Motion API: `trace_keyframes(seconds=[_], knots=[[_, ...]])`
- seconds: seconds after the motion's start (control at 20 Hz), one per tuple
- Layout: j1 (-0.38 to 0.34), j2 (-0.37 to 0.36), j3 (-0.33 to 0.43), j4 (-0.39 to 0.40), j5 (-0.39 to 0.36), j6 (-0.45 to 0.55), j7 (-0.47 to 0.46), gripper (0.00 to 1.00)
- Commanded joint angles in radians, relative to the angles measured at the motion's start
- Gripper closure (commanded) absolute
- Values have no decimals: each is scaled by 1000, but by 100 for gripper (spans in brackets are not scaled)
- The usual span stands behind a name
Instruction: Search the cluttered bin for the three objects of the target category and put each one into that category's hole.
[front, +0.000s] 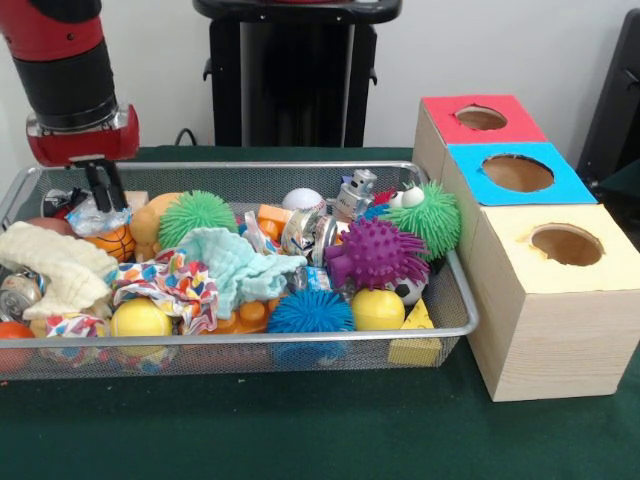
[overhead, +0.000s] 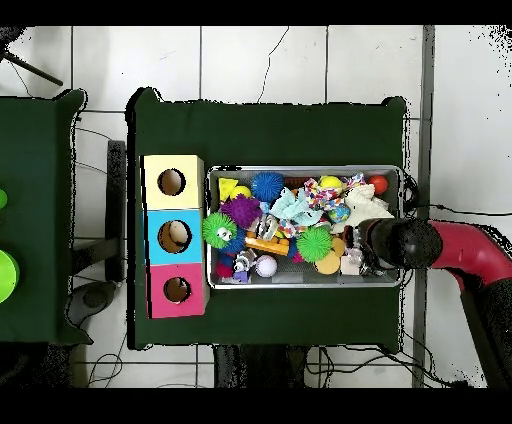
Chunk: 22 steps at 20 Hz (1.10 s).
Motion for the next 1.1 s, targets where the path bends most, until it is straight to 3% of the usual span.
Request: trace_keyframes(seconds=[0.05, 0.55, 1.1], knots=[[-18, 15, -19, 111, -75, -37, -217, 0], [3, 27, -54, 146, -57, 4, -114, 0], [1, 149, -84, 142, -119, -152, -69, 0]])
